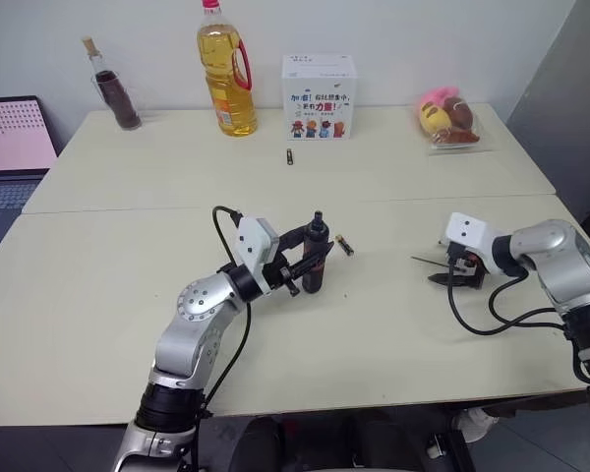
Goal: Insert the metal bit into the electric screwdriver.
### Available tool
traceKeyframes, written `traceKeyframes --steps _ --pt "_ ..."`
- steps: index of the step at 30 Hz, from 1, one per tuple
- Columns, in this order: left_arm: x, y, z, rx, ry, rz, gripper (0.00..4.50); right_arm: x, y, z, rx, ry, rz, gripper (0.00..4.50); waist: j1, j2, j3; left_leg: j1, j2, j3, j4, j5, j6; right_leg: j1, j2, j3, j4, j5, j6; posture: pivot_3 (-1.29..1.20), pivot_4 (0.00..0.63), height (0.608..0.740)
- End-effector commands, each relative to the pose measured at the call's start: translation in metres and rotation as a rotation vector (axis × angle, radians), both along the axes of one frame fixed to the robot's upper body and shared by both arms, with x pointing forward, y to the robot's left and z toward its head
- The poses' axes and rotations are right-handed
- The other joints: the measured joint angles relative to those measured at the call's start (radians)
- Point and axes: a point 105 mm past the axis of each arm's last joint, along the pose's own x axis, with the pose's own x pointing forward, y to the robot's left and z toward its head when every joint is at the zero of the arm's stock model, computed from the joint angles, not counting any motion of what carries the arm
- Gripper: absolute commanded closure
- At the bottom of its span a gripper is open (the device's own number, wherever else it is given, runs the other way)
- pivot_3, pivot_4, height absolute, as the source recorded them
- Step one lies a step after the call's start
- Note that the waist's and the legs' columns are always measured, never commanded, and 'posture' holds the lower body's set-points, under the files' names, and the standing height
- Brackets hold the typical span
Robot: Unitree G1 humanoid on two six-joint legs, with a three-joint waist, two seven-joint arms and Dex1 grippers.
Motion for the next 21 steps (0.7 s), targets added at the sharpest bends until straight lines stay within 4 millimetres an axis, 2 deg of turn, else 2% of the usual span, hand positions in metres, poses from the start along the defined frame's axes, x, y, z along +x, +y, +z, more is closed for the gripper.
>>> traceKeyframes --steps 1,4,9,11,15,16,21 --pt "-0.001 0.005 -0.005 0.014 0.018 0.020 2.85 0.007 0.005 0.004 -0.023 -0.006 0.019 0.00 0.000 0.000 0.000 0.000 0.000 0.000 0.000 0.000 0.000 0.000 0.000 0.000 0.000 0.000 0.000 0.00 0.150 0.740" --pt "-0.002 0.005 -0.004 0.009 0.017 0.024 2.85 0.013 0.001 0.000 -0.056 -0.009 0.014 0.41 -0.001 0.000 0.000 0.000 0.000 0.000 0.000 0.000 0.000 0.000 0.000 0.000 0.000 0.000 0.000 0.00 0.150 0.740" --pt "-0.002 0.003 -0.004 0.002 0.018 0.027 2.85 0.017 -0.007 -0.006 -0.094 0.006 0.012 1.65 0.000 0.000 0.000 0.001 0.000 0.000 0.000 0.000 0.000 0.001 0.000 0.000 0.000 0.000 0.000 0.00 0.150 0.740" --pt "-0.002 0.003 -0.004 0.000 0.018 0.027 2.85 0.018 -0.009 -0.007 -0.099 0.010 0.006 2.02 0.000 0.000 0.000 0.001 0.000 0.000 0.000 0.000 0.000 0.001 0.000 0.000 0.000 0.000 0.000 0.00 0.150 0.740" --pt "-0.001 0.002 -0.003 -0.003 0.015 0.026 2.85 0.013 -0.020 -0.015 -0.124 0.094 -0.007 2.95 0.001 0.000 0.000 0.001 0.000 0.000 0.000 0.000 0.000 0.001 0.000 0.000 0.000 0.000 0.000 0.00 0.150 0.740" --pt "-0.001 0.002 -0.003 -0.005 0.013 0.026 2.85 0.011 -0.021 -0.018 -0.129 0.115 -0.001 3.05 0.002 0.000 0.000 0.001 0.000 0.000 0.000 0.000 0.000 0.001 -0.001 0.000 0.000 0.000 0.000 0.00 0.150 0.740" --pt "0.001 0.000 -0.002 -0.009 0.009 0.028 2.85 0.009 -0.021 -0.025 -0.141 0.144 0.018 4.21 0.002 -0.003 -0.002 0.002 0.000 0.000 0.001 0.000 0.000 0.002 -0.001 0.000 0.000 0.000 0.000 0.00 0.150 0.740"
